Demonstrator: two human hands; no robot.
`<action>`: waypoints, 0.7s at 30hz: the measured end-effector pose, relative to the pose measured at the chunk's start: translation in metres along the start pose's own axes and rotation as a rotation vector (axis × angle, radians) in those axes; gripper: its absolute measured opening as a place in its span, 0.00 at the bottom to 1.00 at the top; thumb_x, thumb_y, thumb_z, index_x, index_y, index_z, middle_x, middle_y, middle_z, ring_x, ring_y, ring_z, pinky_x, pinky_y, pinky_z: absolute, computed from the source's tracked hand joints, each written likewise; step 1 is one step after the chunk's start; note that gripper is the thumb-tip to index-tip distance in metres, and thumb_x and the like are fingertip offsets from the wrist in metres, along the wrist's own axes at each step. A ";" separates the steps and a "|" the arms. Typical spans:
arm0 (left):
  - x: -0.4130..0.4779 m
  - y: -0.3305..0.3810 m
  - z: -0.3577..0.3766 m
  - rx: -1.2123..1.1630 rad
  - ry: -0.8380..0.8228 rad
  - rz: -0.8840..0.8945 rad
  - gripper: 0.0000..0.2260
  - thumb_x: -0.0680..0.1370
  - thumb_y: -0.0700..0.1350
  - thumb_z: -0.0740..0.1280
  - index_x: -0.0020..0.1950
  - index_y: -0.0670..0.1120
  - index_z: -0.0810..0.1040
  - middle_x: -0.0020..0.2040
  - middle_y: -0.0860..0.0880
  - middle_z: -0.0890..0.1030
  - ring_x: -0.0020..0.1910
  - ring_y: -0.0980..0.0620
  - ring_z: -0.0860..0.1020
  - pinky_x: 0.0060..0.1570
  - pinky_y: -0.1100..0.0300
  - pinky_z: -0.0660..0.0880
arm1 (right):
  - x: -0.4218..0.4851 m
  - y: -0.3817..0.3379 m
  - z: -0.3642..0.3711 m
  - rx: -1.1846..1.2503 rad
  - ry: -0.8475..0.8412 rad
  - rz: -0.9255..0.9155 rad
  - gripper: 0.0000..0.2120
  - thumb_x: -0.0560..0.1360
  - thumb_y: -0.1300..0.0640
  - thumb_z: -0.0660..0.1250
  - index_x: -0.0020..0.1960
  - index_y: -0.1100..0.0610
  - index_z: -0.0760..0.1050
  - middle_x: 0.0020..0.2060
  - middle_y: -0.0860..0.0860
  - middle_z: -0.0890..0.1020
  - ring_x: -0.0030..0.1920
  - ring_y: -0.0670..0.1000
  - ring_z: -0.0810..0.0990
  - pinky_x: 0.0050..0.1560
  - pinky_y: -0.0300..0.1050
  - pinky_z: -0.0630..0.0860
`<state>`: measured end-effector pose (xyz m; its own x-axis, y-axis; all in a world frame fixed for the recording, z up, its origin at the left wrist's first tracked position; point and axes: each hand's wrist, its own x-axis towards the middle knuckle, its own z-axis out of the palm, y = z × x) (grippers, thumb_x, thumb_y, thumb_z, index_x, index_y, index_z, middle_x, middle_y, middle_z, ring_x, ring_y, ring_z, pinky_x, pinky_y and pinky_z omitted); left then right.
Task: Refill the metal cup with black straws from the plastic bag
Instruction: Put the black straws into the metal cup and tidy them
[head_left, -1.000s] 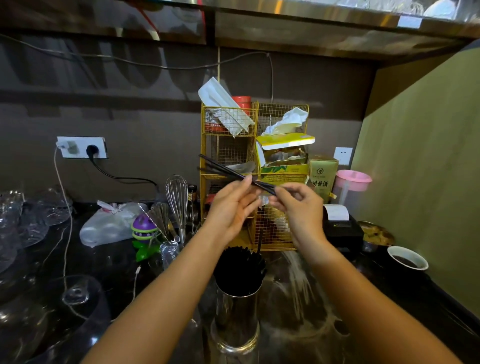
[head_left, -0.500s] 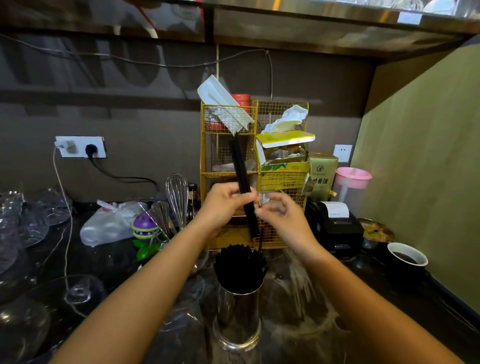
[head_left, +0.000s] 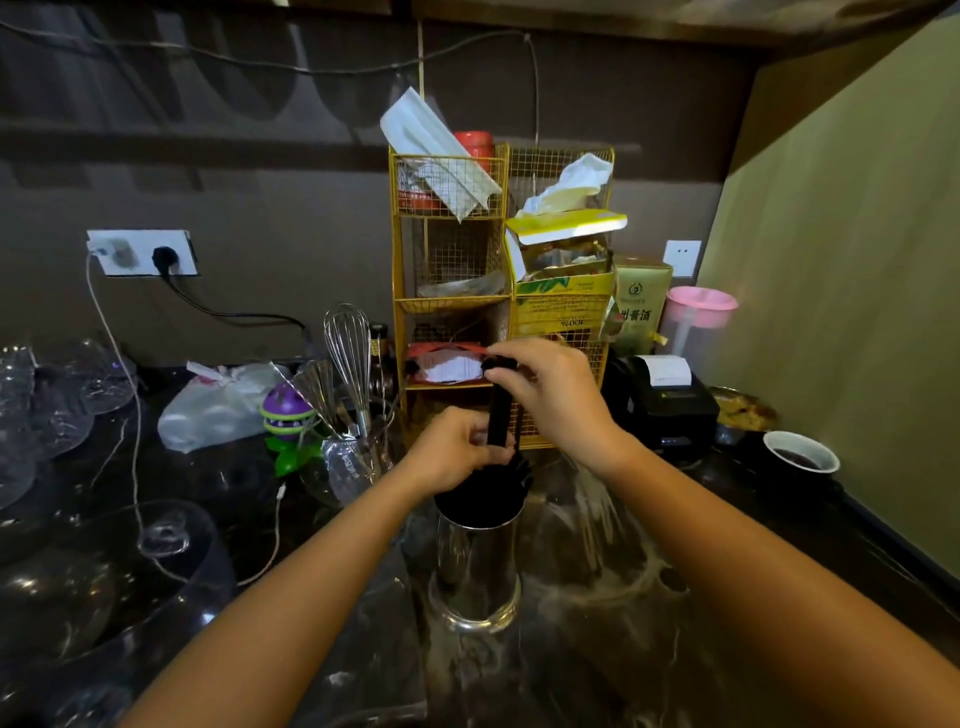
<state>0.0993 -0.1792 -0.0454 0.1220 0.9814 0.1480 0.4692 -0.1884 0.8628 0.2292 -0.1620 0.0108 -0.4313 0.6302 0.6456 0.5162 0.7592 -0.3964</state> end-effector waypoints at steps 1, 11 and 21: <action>-0.001 -0.003 0.002 0.021 0.020 -0.001 0.06 0.71 0.35 0.68 0.40 0.46 0.79 0.36 0.53 0.79 0.34 0.62 0.77 0.41 0.64 0.72 | -0.002 0.003 0.003 -0.003 -0.004 0.009 0.15 0.74 0.58 0.64 0.59 0.59 0.75 0.55 0.57 0.81 0.54 0.54 0.78 0.50 0.34 0.68; -0.008 -0.031 0.020 0.497 0.285 0.048 0.09 0.73 0.46 0.66 0.49 0.44 0.78 0.51 0.44 0.81 0.54 0.46 0.74 0.53 0.52 0.70 | -0.033 0.028 0.042 -0.013 -0.205 0.113 0.14 0.75 0.63 0.61 0.59 0.63 0.74 0.57 0.60 0.79 0.58 0.56 0.76 0.57 0.37 0.67; -0.010 -0.042 0.019 0.560 0.297 0.061 0.10 0.75 0.44 0.64 0.55 0.45 0.79 0.56 0.46 0.80 0.60 0.48 0.71 0.61 0.51 0.66 | -0.060 0.044 0.064 -0.004 -0.476 0.121 0.19 0.78 0.59 0.55 0.67 0.64 0.64 0.68 0.61 0.70 0.70 0.54 0.67 0.70 0.41 0.59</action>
<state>0.0950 -0.1821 -0.0927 -0.0474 0.9212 0.3862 0.8650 -0.1555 0.4770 0.2304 -0.1559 -0.0873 -0.6581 0.7187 0.2245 0.5857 0.6761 -0.4471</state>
